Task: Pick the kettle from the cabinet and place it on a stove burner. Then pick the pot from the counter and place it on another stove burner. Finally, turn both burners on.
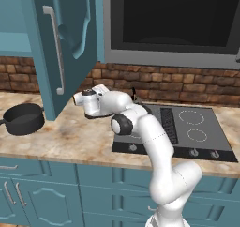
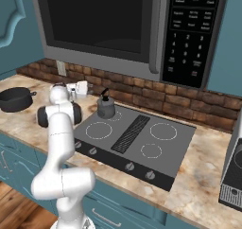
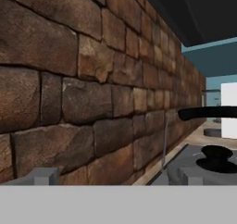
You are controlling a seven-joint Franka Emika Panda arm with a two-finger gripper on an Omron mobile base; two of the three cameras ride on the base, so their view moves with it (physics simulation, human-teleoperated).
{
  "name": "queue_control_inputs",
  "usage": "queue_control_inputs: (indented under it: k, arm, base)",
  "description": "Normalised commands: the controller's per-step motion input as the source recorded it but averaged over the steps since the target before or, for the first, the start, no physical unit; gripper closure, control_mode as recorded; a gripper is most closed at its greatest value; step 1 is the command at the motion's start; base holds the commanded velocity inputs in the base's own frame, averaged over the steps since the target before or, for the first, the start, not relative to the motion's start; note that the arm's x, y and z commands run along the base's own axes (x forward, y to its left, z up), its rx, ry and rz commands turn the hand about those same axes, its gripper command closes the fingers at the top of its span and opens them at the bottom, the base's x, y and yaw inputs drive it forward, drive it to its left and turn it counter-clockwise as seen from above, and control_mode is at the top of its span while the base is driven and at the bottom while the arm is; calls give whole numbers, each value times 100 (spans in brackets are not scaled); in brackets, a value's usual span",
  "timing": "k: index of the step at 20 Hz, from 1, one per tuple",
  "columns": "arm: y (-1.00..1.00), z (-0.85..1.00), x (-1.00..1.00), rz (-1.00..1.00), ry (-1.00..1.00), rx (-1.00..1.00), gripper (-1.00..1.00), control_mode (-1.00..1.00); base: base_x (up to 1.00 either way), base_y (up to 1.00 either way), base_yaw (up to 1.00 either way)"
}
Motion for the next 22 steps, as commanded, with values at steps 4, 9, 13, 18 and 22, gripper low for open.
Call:
queue_control_inputs:
  k: [4,9,13,18,22]
  arm:
    - [4,-7,-6,-4,0,0,-100,-100]
    - [0,-21,-9,0,0,0,-100,-100]
    - [0,-25,-9,0,0,0,-100,-100]
    - [0,-6,-26,0,0,0,-100,-100]
    - [0,0,-43,0,-1,0,-100,-100]
  base:
    - [0,0,0]
    - [0,0,0]
    - [0,0,0]
    - [0,0,0]
    - [0,0,0]
